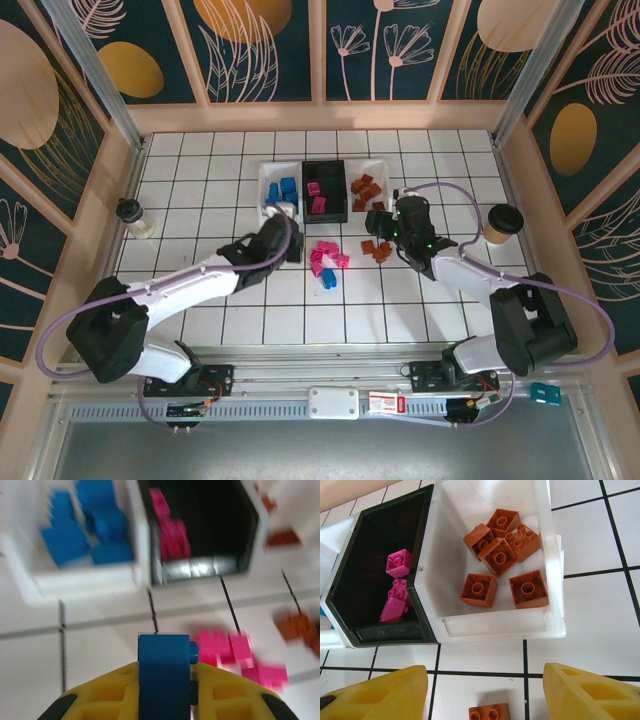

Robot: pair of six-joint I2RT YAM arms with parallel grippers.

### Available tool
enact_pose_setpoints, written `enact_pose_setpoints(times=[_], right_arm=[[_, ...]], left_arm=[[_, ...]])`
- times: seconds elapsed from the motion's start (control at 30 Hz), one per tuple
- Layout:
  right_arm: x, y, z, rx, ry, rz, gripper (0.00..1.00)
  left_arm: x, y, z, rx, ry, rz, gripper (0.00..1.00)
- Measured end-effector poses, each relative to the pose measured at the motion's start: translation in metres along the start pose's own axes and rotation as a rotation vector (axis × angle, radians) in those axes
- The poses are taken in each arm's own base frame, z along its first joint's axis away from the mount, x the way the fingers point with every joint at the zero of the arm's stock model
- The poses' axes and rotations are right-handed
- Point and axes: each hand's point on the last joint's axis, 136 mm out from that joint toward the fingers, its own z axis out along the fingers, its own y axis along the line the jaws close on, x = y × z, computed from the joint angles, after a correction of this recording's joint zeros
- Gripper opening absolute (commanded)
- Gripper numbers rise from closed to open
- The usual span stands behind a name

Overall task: Sort the legos into containers by color
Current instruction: Place the lego in the container.

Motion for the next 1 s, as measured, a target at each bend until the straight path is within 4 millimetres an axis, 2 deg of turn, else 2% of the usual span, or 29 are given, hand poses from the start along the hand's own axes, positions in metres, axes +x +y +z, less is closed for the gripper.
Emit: enact_pose_setpoints(times=[0.13, 0.23, 0.43, 0.63, 0.67, 0.73, 0.8, 0.9, 1.0], right_arm=[[-0.001, 0.000, -0.003, -0.004, -0.007, 0.000, 0.63], [-0.002, 0.001, -0.004, -0.006, -0.012, 0.001, 0.63], [0.002, 0.001, -0.006, -0.016, -0.004, 0.000, 0.63], [0.019, 0.002, -0.011, -0.047, 0.030, -0.006, 0.64], [0.023, 0.005, -0.012, -0.058, 0.037, -0.009, 0.65], [0.032, 0.013, -0.015, -0.095, 0.057, -0.024, 0.67], [0.045, 0.027, -0.018, -0.145, 0.080, -0.047, 0.74], [0.072, 0.053, -0.024, -0.222, 0.134, -0.105, 0.76], [0.095, 0.081, -0.032, -0.299, 0.179, -0.158, 0.77]], left_arm=[[-0.052, 0.020, 0.013, -0.087, -0.095, -0.048, 0.00], [-0.074, 0.035, 0.030, -0.152, -0.126, -0.058, 0.00], [-0.098, 0.060, 0.084, -0.260, -0.123, -0.051, 0.00], [-0.101, 0.083, 0.137, -0.326, -0.079, -0.050, 0.01], [-0.102, 0.085, 0.143, -0.331, -0.076, -0.049, 0.06], [-0.101, 0.091, 0.153, -0.345, -0.063, -0.050, 0.21], [-0.101, 0.093, 0.159, -0.350, -0.055, -0.047, 0.35], [-0.101, 0.093, 0.159, -0.343, -0.044, -0.041, 0.57], [-0.104, 0.087, 0.156, -0.312, -0.042, -0.053, 0.72]])
